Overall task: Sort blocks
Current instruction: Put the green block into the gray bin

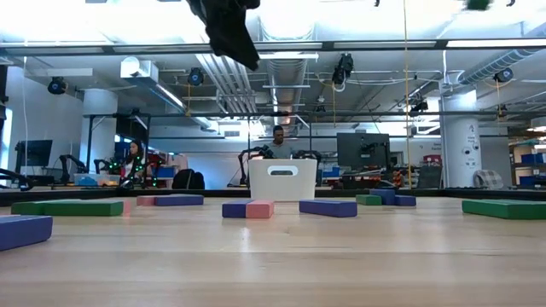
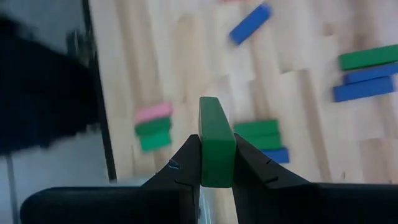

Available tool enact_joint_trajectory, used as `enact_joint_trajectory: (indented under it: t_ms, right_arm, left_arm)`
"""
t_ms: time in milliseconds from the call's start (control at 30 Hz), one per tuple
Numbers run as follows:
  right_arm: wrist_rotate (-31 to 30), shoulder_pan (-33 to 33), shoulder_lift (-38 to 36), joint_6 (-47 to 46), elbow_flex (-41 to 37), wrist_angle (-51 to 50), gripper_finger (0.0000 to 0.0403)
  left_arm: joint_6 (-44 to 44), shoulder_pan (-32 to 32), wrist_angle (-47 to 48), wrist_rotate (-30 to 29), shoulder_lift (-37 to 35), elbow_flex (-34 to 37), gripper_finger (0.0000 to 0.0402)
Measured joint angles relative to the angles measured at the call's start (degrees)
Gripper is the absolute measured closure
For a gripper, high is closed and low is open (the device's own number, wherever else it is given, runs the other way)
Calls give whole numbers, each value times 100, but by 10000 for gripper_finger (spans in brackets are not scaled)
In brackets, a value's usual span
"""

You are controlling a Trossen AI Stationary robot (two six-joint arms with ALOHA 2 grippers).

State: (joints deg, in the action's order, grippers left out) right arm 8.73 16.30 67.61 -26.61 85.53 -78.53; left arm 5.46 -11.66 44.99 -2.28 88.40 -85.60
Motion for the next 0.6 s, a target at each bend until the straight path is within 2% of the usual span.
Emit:
enact_joint_trajectory:
  t_ms: [200, 400, 600]
  right_arm:
    - [9, 1448, 122, 155, -139, -361, 355]
    - [-36, 2723, 143, -653, -549, -395, 355]
    - [-277, 3547, 147, -1478, -1217, -21, 355]
  left_arm:
    - [66, -100, 0, 0, -42, 13, 231]
    - [159, -140, -17, 1, -42, 91, 231]
    - [110, -149, -44, 0, -42, 235, 231]
